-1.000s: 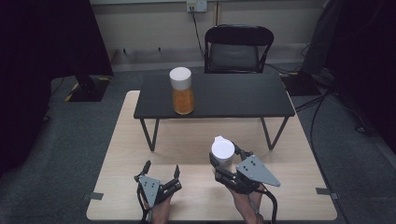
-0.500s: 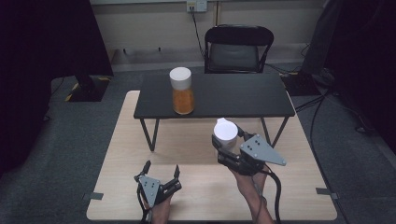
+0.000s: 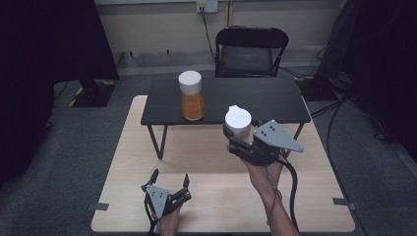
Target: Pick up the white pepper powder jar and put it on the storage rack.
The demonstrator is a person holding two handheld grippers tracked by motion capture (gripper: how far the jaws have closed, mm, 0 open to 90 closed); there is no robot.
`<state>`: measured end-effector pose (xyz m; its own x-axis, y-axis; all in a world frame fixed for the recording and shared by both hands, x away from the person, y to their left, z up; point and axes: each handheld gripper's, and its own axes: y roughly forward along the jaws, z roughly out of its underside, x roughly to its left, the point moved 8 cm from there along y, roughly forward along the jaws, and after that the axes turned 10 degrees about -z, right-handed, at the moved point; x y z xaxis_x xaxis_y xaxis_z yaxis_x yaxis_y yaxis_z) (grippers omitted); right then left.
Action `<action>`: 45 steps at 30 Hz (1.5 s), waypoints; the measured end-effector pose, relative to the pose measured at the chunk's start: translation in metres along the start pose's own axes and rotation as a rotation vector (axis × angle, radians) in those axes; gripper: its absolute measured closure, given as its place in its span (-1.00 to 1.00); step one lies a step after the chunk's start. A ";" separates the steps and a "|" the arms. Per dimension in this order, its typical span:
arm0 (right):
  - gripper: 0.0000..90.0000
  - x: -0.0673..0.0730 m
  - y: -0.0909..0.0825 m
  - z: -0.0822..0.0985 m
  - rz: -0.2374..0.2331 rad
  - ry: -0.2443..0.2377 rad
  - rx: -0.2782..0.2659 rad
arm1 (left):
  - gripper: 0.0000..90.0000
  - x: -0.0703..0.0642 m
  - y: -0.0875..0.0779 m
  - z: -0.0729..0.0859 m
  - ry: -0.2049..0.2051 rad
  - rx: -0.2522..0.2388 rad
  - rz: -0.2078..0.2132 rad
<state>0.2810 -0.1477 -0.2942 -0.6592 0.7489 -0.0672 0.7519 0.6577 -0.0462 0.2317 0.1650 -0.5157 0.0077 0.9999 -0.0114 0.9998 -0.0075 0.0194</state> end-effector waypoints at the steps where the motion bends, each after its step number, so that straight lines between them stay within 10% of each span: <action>1: -0.33 -0.001 0.001 -0.001 0.001 0.005 -0.007 | -0.99 0.000 0.000 0.000 0.000 0.000 0.000; 19: -0.33 -0.021 0.031 -0.029 0.064 0.013 -0.040 | -0.99 0.000 0.000 0.000 0.000 0.000 0.000; 45: -0.33 -0.050 0.073 -0.017 0.110 0.040 -0.026 | -0.98 0.000 0.000 0.000 0.000 -0.001 0.000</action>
<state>0.3684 -0.1357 -0.2772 -0.5730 0.8190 -0.0309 0.8195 0.5729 -0.0147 0.2317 0.1650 -0.5158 0.0077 0.9999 -0.0116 0.9998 -0.0075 0.0202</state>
